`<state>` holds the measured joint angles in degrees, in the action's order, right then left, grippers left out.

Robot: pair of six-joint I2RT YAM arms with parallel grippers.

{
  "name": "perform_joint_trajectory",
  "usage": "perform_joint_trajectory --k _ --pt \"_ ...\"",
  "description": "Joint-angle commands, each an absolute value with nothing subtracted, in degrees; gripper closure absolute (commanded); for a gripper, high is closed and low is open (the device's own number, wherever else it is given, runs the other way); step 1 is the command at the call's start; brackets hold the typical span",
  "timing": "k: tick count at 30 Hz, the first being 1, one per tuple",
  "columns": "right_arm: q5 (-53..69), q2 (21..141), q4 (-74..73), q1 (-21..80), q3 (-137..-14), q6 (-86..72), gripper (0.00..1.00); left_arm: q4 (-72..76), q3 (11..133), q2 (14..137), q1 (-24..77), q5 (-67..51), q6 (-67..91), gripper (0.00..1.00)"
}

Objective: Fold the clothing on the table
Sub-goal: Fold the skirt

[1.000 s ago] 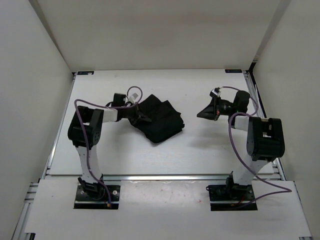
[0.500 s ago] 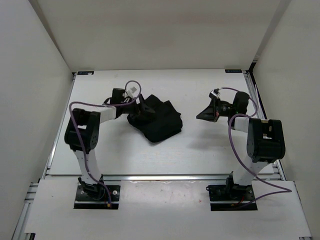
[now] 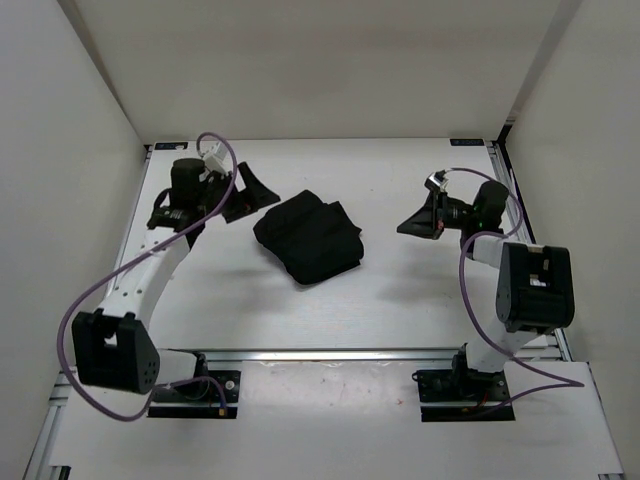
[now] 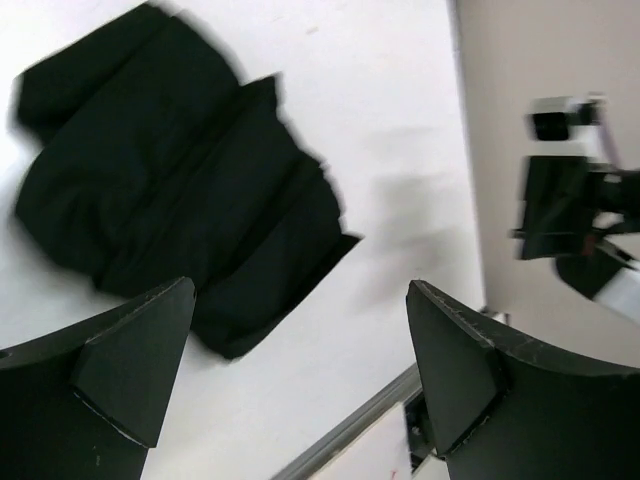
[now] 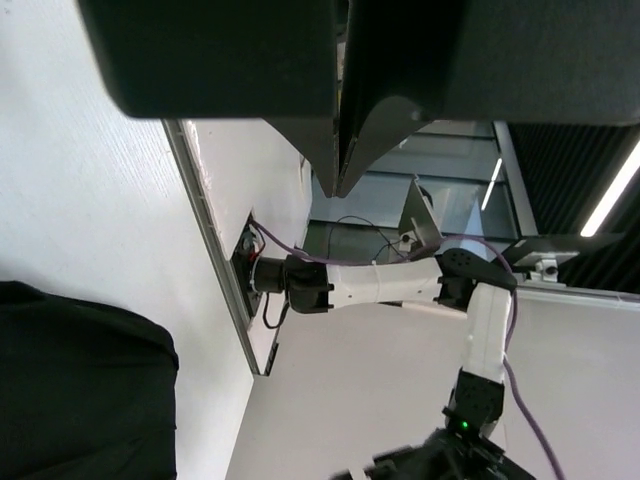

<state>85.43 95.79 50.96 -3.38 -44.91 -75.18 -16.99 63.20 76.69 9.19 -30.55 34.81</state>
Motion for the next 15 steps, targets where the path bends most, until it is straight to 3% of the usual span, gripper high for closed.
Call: perform_joint_trajectory --k 1,9,15 --pt "96.2 92.1 58.0 -5.3 -42.3 -79.4 1.00 -29.4 59.3 70.2 7.3 -24.6 29.9 0.01" --pt "96.2 87.0 55.2 -1.9 -42.9 -76.8 0.99 -46.1 56.3 60.7 13.3 -7.7 26.0 0.02" --pt "96.2 81.7 53.0 -3.5 -35.1 -75.5 0.97 -44.7 50.2 49.4 3.3 -14.3 23.4 0.01"
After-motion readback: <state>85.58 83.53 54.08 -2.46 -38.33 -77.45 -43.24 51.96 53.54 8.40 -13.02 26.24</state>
